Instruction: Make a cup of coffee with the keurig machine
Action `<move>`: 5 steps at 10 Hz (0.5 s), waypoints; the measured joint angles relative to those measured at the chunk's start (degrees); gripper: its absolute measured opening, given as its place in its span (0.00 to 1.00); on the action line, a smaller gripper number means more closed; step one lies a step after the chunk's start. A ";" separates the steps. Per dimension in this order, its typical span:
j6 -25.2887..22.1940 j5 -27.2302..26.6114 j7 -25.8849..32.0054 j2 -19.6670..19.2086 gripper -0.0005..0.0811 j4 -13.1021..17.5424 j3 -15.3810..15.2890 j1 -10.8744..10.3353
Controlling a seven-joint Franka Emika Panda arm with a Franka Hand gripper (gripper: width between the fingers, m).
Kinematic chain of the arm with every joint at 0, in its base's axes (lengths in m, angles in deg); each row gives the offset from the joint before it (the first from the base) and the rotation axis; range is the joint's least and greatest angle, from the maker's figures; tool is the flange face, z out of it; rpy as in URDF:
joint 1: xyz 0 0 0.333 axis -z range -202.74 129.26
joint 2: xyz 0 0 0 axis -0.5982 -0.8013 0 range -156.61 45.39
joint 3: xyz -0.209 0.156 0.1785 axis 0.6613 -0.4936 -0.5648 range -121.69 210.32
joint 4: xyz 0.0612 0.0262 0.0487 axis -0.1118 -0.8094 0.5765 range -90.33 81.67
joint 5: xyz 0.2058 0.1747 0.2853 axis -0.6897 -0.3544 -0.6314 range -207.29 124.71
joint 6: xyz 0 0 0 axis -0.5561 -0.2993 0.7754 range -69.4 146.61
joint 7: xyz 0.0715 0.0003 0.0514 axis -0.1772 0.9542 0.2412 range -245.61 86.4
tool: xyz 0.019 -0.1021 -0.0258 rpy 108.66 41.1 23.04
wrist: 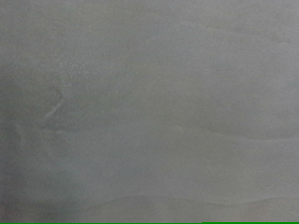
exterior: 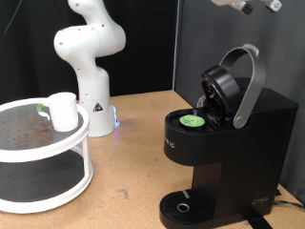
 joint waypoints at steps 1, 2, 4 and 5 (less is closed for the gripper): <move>1.03 0.07 -0.57 -1.25 0.99 0.96 -1.16 -0.30; 1.55 0.04 -0.82 -2.54 0.99 1.97 -2.12 -0.66; 1.67 0.44 -1.73 -5.19 0.99 4.02 -3.87 -1.21; 1.66 1.55 -2.86 -6.54 0.99 4.94 -4.79 -1.45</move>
